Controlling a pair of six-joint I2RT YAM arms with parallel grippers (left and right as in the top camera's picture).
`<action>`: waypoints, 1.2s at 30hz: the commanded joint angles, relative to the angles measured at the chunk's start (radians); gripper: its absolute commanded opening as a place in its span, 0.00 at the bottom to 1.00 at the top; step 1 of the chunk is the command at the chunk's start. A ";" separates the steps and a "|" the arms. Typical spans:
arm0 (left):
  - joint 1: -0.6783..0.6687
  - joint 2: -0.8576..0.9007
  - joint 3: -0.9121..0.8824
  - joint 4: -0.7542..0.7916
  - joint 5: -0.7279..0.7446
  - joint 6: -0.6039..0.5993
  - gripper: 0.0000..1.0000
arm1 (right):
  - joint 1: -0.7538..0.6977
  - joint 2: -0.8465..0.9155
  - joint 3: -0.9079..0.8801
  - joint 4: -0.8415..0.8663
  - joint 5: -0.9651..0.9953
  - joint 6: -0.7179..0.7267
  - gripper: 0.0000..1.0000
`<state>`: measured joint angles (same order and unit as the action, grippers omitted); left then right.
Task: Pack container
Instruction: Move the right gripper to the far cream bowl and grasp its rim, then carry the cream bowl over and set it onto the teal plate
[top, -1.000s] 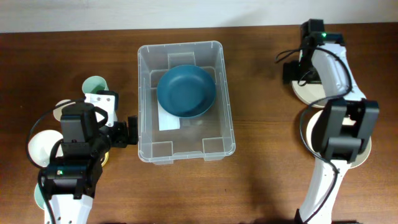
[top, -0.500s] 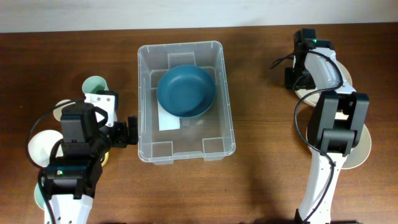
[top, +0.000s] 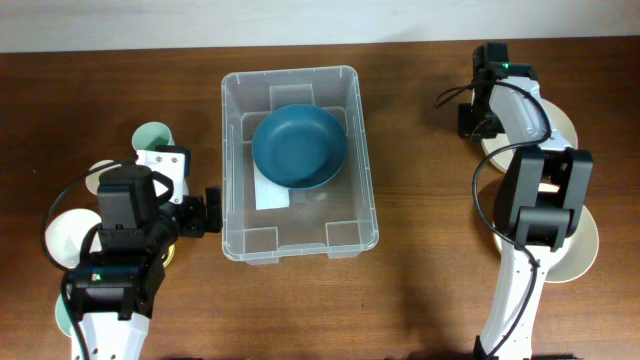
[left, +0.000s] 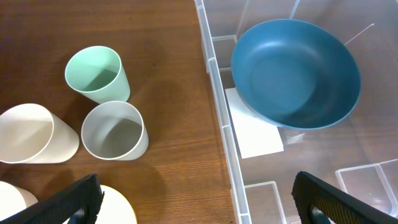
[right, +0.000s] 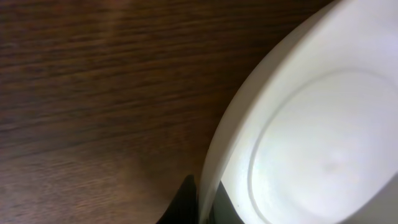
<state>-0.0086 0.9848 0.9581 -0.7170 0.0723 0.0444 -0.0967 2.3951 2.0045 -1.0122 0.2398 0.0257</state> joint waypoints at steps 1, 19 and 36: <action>-0.004 0.000 0.023 -0.001 0.011 -0.006 1.00 | 0.005 -0.004 0.035 -0.002 0.080 0.007 0.04; -0.003 0.000 0.023 -0.002 0.010 -0.006 0.99 | 0.235 -0.239 0.550 -0.328 -0.382 -0.267 0.04; -0.003 0.000 0.132 -0.110 -0.100 -0.007 0.99 | 0.700 -0.311 0.483 -0.412 -0.481 -0.542 0.04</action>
<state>-0.0082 0.9874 1.0397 -0.8268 -0.0006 0.0444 0.5926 2.0991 2.5275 -1.4464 -0.2348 -0.4828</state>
